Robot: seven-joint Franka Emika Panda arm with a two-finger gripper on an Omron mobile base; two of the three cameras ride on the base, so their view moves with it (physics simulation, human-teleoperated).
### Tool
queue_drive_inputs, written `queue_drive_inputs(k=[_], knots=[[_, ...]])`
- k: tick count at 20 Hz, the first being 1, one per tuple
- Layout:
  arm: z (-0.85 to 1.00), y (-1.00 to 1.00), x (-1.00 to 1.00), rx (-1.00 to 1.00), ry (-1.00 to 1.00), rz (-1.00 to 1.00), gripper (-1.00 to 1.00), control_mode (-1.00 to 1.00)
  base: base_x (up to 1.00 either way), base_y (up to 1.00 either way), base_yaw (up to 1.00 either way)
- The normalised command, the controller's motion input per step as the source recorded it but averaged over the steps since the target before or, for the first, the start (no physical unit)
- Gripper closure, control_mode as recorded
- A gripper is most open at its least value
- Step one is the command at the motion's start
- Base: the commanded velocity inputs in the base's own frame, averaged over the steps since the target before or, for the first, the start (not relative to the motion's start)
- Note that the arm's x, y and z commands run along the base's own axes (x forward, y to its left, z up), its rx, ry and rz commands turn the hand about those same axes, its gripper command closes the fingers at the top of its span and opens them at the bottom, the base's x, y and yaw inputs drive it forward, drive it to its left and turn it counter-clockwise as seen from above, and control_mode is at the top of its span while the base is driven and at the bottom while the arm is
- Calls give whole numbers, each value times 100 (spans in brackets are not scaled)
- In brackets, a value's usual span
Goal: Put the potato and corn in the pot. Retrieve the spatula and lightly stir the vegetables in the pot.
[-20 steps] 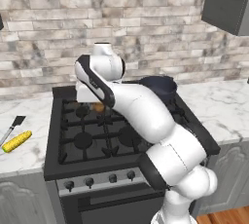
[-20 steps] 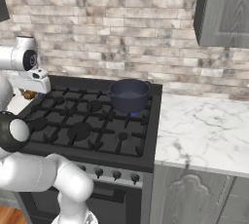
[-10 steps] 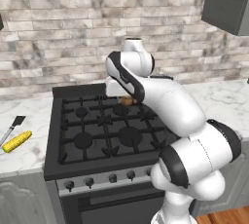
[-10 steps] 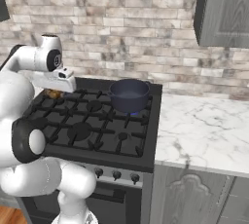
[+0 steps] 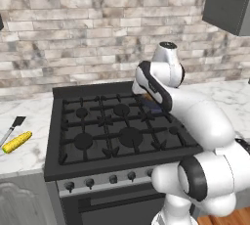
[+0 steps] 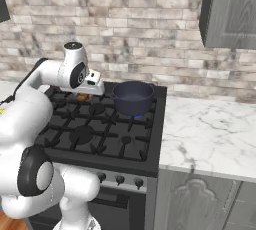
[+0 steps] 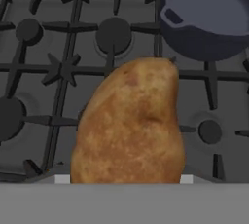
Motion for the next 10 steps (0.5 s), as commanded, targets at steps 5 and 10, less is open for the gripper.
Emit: queue_drive_inputs(k=[5,10], knots=[[12,-100,46,0,3,13,100,-100,0,0,0],[-4,-78,46,0,4,16,100,-100,0,0,0]])
